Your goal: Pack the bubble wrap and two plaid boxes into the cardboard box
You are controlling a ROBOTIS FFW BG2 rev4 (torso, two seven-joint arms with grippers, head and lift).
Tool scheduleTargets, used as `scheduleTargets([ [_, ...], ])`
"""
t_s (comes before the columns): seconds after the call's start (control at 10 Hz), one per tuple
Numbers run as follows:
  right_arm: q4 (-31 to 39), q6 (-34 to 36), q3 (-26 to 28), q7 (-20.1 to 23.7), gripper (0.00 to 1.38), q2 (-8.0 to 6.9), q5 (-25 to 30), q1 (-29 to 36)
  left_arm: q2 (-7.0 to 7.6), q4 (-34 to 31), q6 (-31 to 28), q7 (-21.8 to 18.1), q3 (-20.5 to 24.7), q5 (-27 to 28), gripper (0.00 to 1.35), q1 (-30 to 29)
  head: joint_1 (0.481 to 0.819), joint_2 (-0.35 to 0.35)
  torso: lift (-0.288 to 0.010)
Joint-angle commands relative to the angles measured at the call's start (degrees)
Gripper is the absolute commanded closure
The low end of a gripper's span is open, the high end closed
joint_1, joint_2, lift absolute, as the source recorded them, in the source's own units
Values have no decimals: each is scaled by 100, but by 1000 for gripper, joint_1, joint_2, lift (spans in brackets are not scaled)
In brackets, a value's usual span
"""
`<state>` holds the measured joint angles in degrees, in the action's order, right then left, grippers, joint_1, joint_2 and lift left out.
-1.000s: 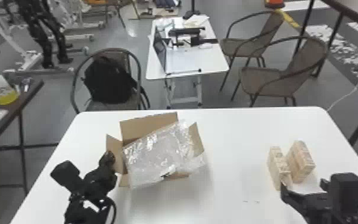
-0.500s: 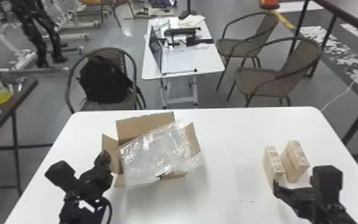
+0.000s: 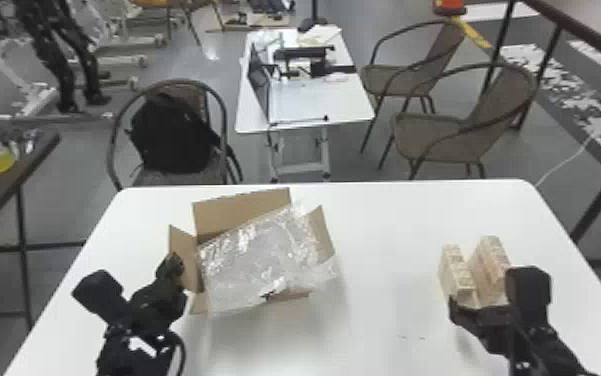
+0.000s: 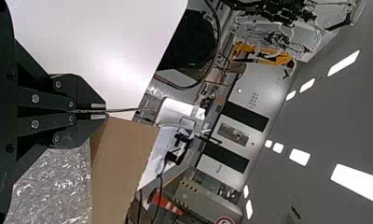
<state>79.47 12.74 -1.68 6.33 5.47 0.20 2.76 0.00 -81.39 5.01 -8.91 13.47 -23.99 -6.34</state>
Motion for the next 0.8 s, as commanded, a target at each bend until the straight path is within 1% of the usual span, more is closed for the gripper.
scheduleTargets([
  [0.0, -160, 9, -43, 9, 156, 7, 7, -109, -15, 0, 0, -6, 7, 0, 1214, -8, 695, 113, -14],
  [0.3, -318, 62, -149, 97, 153, 7, 94, -259, -15, 0, 0, -6, 16, -9, 1214, -8, 695, 120, -14],
  [0.6, -441, 115, -237, 88, 167, -2, 165, -364, -15, 0, 0, -14, 16, -9, 1214, -16, 695, 128, -14],
  [0.7, -441, 159, -237, 88, 233, -19, 191, -373, -15, 0, 0, -14, 16, -18, 1214, -16, 695, 130, -14],
])
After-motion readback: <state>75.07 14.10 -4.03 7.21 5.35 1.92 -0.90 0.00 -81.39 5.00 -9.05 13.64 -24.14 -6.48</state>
